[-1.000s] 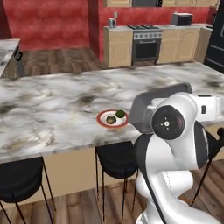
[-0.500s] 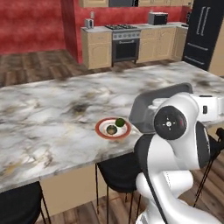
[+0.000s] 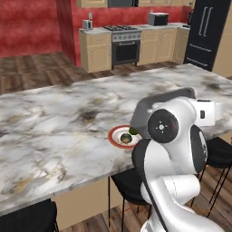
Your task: Retrieve the tupperware and aluminum foil from the cabinet and place them on the dining counter near the plate with lime and squash to prepare for storing leftovers.
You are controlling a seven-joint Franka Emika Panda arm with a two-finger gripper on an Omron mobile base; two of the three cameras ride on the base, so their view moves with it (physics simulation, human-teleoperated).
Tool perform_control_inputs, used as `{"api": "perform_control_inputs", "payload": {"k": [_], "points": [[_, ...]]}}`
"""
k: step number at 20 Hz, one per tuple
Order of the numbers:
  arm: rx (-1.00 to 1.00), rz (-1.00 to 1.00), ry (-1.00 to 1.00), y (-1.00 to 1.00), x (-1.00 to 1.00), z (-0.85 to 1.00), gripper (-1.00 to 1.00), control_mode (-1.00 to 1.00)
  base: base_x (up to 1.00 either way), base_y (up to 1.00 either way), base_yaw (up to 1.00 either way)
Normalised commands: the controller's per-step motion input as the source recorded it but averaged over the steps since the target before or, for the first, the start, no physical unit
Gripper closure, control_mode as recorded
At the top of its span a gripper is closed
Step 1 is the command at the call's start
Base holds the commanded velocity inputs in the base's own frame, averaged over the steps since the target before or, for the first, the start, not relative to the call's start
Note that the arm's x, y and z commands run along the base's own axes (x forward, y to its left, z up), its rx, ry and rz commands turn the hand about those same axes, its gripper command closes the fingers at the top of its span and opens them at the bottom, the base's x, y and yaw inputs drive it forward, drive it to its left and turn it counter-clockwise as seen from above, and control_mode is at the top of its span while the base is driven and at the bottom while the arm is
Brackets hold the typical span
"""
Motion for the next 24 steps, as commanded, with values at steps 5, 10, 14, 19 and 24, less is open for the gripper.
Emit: {"api": "perform_control_inputs", "payload": {"k": [5,10,14,19,24], "points": [[0.10,-0.07,0.00,0.00,0.26,-0.27,1.00,-1.00,0.00,0.00,0.00],[0.19,-0.12,-0.06,-0.36,0.55,-0.26,1.00,-1.00,0.00,0.00,0.00],[0.23,-0.21,-0.02,-0.71,0.81,-0.43,1.00,-1.00,0.00,0.00,0.00],[0.17,-0.27,0.00,-0.79,0.66,-0.54,1.00,-1.00,0.00,0.00,0.00],[0.10,-0.22,0.00,-0.44,0.51,-0.58,1.00,-1.00,0.00,0.00,0.00]]}}
